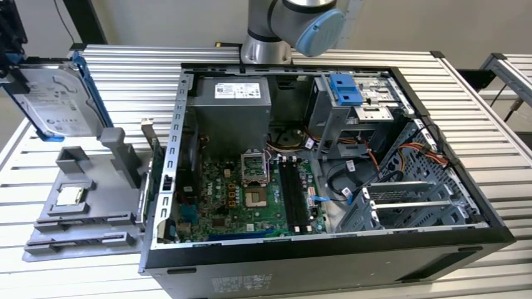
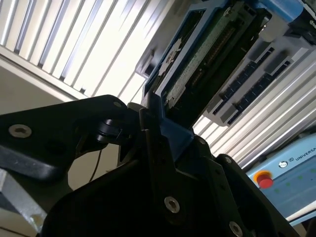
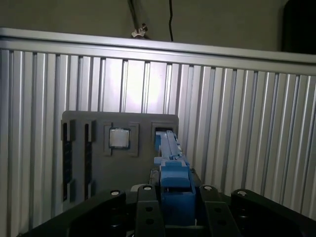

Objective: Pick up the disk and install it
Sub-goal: 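Pick up the disk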

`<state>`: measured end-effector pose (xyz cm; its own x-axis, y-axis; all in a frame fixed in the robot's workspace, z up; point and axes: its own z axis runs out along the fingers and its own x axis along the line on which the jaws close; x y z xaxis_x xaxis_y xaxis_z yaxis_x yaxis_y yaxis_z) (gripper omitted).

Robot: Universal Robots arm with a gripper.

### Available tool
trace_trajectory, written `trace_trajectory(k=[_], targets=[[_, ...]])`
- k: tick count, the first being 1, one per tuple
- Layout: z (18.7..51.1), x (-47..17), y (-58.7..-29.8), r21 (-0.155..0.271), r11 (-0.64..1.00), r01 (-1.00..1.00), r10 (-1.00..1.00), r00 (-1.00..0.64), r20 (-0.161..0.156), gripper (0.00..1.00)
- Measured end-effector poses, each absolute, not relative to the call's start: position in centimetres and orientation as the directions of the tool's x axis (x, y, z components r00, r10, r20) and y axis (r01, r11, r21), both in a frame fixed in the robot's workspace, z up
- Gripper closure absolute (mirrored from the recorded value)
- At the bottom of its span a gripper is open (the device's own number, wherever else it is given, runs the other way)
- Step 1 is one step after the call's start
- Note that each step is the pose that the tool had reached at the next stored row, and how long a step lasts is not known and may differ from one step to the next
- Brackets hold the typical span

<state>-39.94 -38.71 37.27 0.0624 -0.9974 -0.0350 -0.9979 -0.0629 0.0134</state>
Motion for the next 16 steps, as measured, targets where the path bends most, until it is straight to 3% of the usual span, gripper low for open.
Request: trace_trajectory(k=[16], targets=[[41.9, -39.9, -38.7, 0.014, -0.063, -0.998, -0.997, 0.062, -0.035, 1.00]])
